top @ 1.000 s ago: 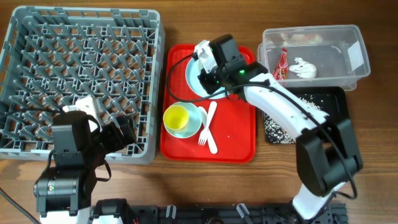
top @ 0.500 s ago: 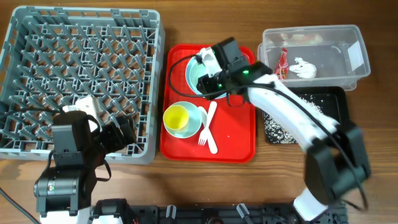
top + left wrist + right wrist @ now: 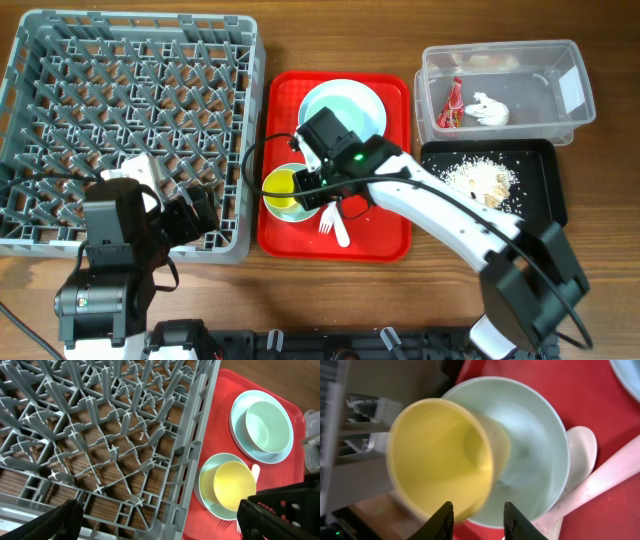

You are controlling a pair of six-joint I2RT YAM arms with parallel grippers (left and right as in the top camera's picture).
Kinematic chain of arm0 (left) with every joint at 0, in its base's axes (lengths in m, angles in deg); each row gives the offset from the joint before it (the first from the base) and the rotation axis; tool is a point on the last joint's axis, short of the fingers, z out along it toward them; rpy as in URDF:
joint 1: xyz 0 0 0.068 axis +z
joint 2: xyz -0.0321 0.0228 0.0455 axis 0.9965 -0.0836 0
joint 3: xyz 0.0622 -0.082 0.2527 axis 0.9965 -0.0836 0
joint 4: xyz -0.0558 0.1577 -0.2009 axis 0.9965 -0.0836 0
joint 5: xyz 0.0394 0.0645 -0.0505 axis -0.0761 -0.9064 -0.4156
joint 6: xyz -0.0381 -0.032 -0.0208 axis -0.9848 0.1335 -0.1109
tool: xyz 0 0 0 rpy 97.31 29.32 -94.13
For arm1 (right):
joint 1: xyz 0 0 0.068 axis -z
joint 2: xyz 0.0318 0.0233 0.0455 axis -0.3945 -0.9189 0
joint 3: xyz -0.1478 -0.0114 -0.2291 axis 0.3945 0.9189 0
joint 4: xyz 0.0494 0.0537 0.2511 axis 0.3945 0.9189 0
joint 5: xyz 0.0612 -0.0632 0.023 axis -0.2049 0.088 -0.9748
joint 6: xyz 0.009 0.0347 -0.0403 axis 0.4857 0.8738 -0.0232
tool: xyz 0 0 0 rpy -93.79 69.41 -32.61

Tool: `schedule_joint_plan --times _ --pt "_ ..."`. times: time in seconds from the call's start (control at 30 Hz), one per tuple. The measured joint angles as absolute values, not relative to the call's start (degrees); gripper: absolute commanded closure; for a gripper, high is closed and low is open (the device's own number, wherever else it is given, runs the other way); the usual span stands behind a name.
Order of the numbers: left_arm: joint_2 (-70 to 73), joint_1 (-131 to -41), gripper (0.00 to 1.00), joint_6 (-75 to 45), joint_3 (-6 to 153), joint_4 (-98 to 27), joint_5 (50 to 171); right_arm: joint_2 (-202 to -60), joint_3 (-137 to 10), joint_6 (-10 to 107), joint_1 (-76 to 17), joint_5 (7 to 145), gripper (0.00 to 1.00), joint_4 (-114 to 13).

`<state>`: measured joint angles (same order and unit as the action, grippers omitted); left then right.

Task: Sort waste into correct bins and load items into the dishwasher rack
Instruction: 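Grasp the yellow cup off the blue saucer with the right gripper, then hand the yellow cup from the right gripper to the left gripper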

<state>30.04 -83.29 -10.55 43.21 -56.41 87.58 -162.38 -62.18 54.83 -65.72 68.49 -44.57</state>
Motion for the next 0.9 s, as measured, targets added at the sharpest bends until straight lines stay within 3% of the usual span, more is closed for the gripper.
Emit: schedule_joint_plan --times 0.07,0.1,0.2,0.4,0.6,0.8,0.9 --pt "30.0 -83.3 0.00 -10.5 43.2 -56.4 87.6 -164.3 -62.1 56.4 -65.7 69.3 0.80 -45.2" --pt "30.0 -83.3 0.00 -10.5 43.2 -56.4 87.6 -165.2 -62.1 57.1 -65.7 69.5 0.89 -45.5" --pt "30.0 -83.3 0.00 -10.5 43.2 -56.4 87.6 -166.6 -62.0 58.8 -65.7 70.1 0.95 -46.0" --pt "30.0 -83.3 0.00 -10.5 43.2 -56.4 87.6 -166.1 -63.4 59.2 -64.1 70.2 0.96 -44.9" --pt "30.0 -83.3 0.00 -11.2 43.2 -55.5 89.9 -150.9 -64.1 58.8 -53.4 70.2 0.96 -40.9" --pt "26.1 -83.3 0.00 -14.5 43.2 -47.8 107.5 -144.6 -65.2 53.8 -43.4 53.0 0.96 -37.3" --pt "19.4 -83.8 0.00 -15.9 43.3 -39.5 122.4 -144.7 -65.2 51.9 -41.7 41.5 0.96 -38.3"
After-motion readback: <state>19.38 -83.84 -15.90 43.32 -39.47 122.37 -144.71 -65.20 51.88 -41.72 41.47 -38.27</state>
